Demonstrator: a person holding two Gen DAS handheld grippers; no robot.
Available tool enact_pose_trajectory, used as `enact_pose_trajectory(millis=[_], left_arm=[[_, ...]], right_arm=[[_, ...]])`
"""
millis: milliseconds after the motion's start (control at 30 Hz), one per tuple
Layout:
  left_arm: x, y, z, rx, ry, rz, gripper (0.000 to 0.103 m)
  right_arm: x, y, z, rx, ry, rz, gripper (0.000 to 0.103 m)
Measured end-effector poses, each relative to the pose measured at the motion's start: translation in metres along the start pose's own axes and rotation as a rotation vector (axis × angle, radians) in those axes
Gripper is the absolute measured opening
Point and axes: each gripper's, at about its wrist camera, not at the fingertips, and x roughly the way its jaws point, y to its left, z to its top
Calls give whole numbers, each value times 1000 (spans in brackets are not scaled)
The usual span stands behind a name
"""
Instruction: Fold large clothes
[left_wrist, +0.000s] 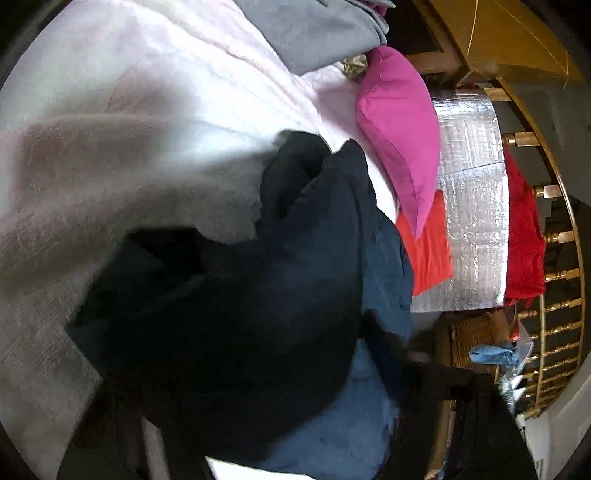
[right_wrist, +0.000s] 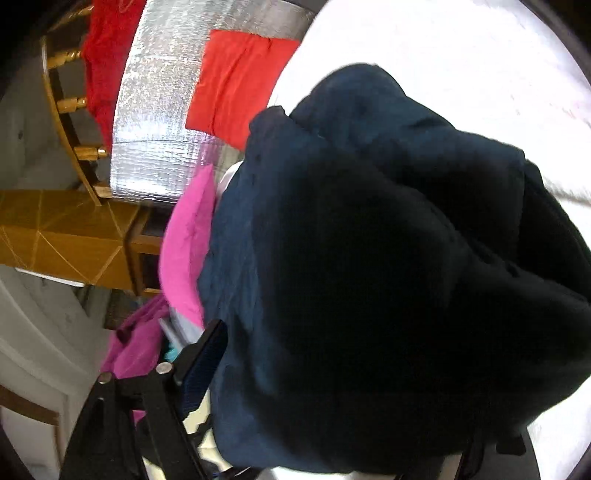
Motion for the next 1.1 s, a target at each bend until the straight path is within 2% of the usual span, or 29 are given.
enact_pose_trajectory(millis=[33,100,200,367,467,533,567,600,633,667,700,733,767,833,933,967,1033,1100], left_arm=[[1,-6,0,29,-1,12,50],[0,-14,-1,97,-19,24,35],[-14,-27,-1,154,-42,6,26],[-53,-36,-2,206,-58,-7,23],[-76,-35,-9,272,-51,37,23],[-75,-22,-8,258,-21,102,25],[-69,-13,-5,237,13,149,31],[-57,0,-3,189,60,191,41],[-53,11,0,127,77,202,48],[-53,17,2,82,79,203,61],[-54,21,4,48,83,202,63],[-55,22,6,40,92,196,64],[-60,21,8,43,102,203,64],[-70,18,13,61,100,205,64],[-102,20,15,55,76,188,64],[-114,20,16,66,46,185,64],[-133,16,14,113,-41,232,65],[-143,9,10,172,-100,252,66]], right_arm=[[3,3,-2,-25,-7,-20,53],[1,12,-5,-76,-28,-50,47],[-5,34,-14,-187,-66,-94,39],[-33,60,-39,-340,-94,-89,35],[-50,60,-59,-402,-84,-101,35],[-44,50,-71,-425,-36,-128,35],[-45,40,-74,-422,-16,-146,35],[-35,29,-75,-399,19,-176,42],[-34,21,-72,-366,29,-171,50],[-37,17,-69,-326,43,-144,50],[-40,16,-65,-300,66,-139,55],[-44,16,-63,-282,90,-141,61],[-50,15,-62,-263,123,-142,62],[-63,14,-65,-244,143,-155,71],[-97,12,-69,-265,196,-180,71],[-107,11,-71,-279,200,-181,71],[-130,19,-71,-329,190,-171,71],[-146,34,-69,-385,141,-148,71]])
